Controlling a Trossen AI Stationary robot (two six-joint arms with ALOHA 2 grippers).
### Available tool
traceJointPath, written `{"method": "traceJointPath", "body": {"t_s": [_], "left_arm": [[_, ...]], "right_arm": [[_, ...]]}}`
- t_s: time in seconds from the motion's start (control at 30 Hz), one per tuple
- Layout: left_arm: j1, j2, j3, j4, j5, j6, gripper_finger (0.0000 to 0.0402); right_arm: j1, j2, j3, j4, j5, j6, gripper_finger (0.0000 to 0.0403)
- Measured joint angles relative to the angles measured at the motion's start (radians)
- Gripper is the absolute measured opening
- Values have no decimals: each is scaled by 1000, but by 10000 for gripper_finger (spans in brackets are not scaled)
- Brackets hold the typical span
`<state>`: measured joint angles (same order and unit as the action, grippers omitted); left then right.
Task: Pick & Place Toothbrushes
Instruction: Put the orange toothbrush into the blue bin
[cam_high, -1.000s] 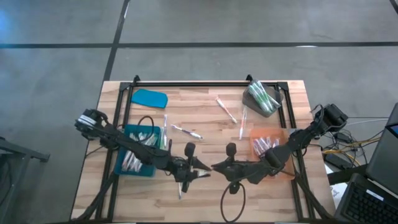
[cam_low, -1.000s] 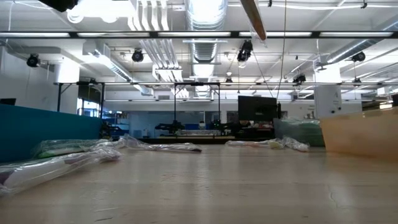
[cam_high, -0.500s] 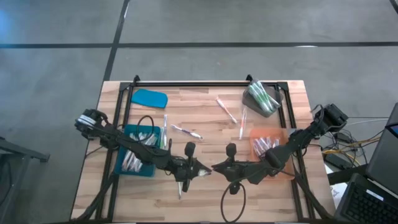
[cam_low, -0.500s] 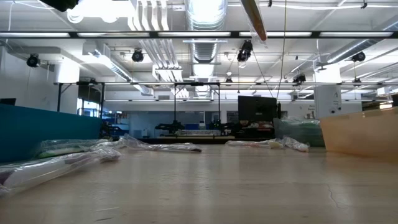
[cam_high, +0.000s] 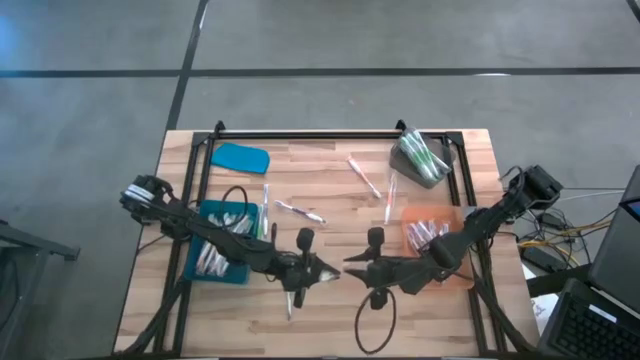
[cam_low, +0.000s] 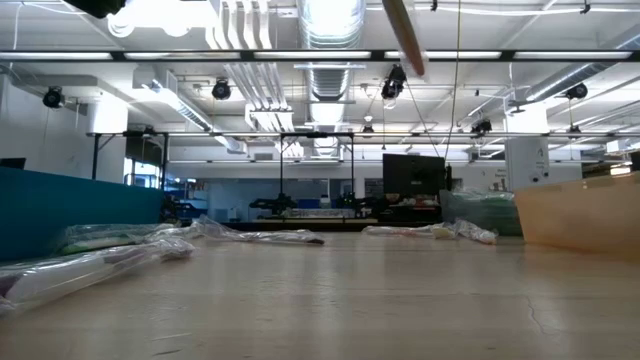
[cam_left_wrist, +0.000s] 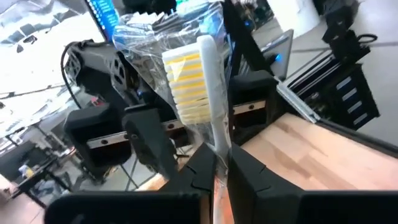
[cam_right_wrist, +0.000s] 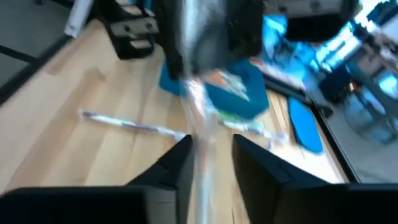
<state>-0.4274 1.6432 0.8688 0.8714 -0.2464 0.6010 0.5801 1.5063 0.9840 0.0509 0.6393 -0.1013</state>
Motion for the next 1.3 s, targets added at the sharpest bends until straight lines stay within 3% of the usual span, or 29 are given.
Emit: {"method": "traceJointPath", "body": {"t_s": [0.13, 0.27, 0.43, 0.57, 0.83, 1.0, 1.17, 1.3], "left_arm": [[0, -10, -1, -40, -37, -48, 22], [-9, -65, 27, -203, -224, -141, 22], [-31, -159, 119, -581, -595, -301, 23], [-40, -238, 245, -999, -724, -591, 24], [-17, -294, 575, -1992, -730, -1426, 26], [15, -288, 695, -2439, -608, -1845, 27], [63, -311, 662, -2395, -434, -1840, 27], [103, -309, 607, -2440, -355, -1868, 27]], "right_arm": [[-1, -15, 0, -134, 60, 105, 151], [-9, -22, 0, -269, 143, 250, 191], [-34, -21, 0, -369, 181, 390, 225], [-65, -21, 0, -392, 182, 439, 245], [-104, -21, -12, -393, 176, 443, 268], [-107, -20, -28, -393, 175, 443, 272], [-107, -20, -37, -392, 174, 443, 255], [-107, -20, -38, -392, 171, 443, 239]]}}
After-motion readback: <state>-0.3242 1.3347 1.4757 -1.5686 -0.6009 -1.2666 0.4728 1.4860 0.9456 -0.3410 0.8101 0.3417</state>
